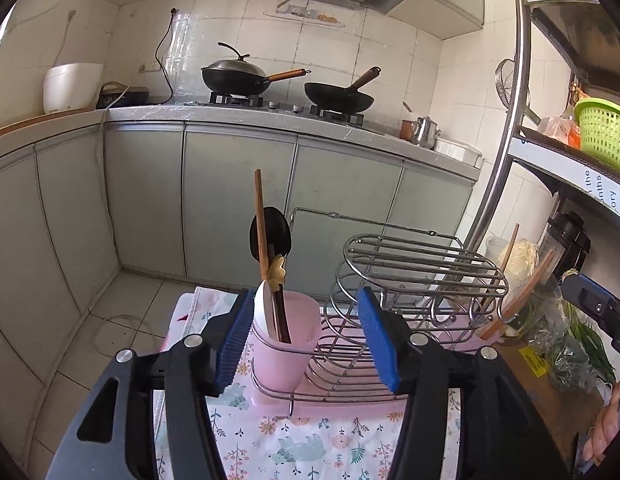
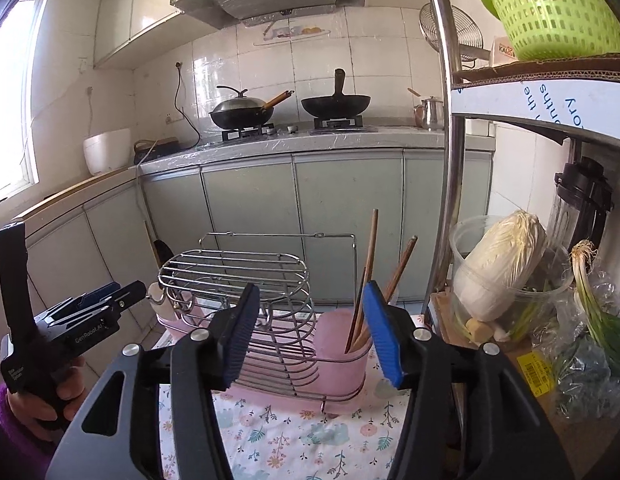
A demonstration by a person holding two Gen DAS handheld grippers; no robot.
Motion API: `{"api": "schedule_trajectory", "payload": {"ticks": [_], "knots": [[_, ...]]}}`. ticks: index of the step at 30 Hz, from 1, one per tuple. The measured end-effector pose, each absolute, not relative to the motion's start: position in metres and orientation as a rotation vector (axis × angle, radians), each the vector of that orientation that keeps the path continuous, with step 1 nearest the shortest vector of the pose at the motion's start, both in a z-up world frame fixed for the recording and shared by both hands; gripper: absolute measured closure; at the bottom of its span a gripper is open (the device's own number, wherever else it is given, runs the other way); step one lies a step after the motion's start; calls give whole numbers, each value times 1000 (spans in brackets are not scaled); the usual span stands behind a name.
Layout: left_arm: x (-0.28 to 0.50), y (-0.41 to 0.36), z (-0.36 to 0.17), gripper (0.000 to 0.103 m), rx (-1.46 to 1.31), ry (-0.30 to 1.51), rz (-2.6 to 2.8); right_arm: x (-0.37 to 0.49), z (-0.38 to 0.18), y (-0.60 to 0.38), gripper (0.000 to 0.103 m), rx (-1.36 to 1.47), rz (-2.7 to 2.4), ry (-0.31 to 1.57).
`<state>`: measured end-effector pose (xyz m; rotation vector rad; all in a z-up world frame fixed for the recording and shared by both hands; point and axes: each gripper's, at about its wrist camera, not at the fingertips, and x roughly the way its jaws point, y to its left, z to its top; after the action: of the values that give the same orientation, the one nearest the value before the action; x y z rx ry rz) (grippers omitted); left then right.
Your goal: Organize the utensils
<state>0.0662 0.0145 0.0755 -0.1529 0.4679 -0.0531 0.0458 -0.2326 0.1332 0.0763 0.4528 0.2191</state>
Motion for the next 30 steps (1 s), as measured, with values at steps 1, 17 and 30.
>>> {"api": "schedule_trajectory", "payload": {"ticks": [1, 17, 30], "knots": [[62, 14, 76, 48, -158, 469, -56, 40, 131, -230, 45, 76, 219, 445], [4, -7, 66, 48, -120, 527, -65, 3, 90, -204, 33, 40, 181, 483], [-7, -17, 57, 48, -99, 541, -70, -5, 74, -204, 32, 53, 153, 504]]}}
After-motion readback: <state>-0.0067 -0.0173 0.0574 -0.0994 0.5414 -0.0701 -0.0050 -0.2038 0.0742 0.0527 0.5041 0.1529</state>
